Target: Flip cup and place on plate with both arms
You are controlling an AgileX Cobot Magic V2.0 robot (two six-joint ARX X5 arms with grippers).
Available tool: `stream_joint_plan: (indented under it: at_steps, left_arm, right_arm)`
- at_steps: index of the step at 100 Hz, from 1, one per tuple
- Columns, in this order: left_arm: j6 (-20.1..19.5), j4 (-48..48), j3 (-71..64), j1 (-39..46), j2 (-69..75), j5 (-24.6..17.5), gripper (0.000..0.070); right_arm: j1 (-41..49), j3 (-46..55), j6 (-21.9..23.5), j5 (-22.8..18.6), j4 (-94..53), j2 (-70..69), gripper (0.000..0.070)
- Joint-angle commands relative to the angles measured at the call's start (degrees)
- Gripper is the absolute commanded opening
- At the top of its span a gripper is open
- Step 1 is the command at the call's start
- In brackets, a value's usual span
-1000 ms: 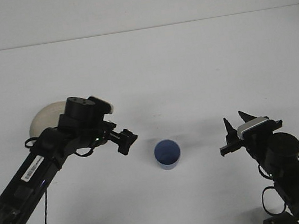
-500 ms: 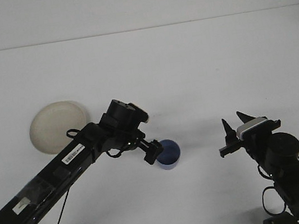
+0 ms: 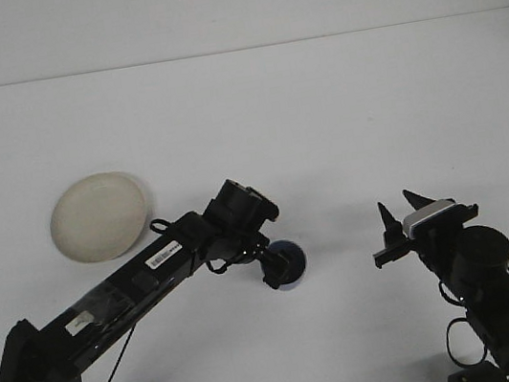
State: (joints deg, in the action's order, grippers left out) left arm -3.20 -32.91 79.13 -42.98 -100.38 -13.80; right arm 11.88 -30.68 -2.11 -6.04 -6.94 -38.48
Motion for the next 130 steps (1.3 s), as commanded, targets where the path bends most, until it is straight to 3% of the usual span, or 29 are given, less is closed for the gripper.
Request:
stream_joint_plan:
  at_steps: [1,11,15,62,102,130]
  left_arm:
    - [-0.2,0.6,1.2,-0.8,-1.4,0.7,0.0366]
    - [-0.2,1.3,1.2,-1.1,-1.8,0.7,0.0080]
    - [-0.2,1.6,1.2,-1.2,-1.9,0.7,0.0000]
    - [0.1,-6.2,7.9,4.0,2.9,0.7,0.0013]
    - [-0.2,-15.8,9.2,30.1,15.7,4.5,0.0013]
    - [-0.7,-20.1,9.2,45.0,16.2,8.1,0.0013]
  right_arm:
    - [0.0,-0.3,0.6,-0.2,0.8,-0.2,0.0334]
    - [0.0,-0.3,0.6,-0.2,0.8,-0.2,0.0334]
    - [0.0,-0.3,0.6,-0.2,0.8,-0.2,0.0334]
    - [0.0,-0.3,0.6,-0.2,0.8,-0.2,0.0334]
    - [0.0,-0.3,0.7,-0.2,0.8,-0.2,0.0334]
    - [0.0,-0.3,0.8,-0.2,0.8,-0.2,0.0334]
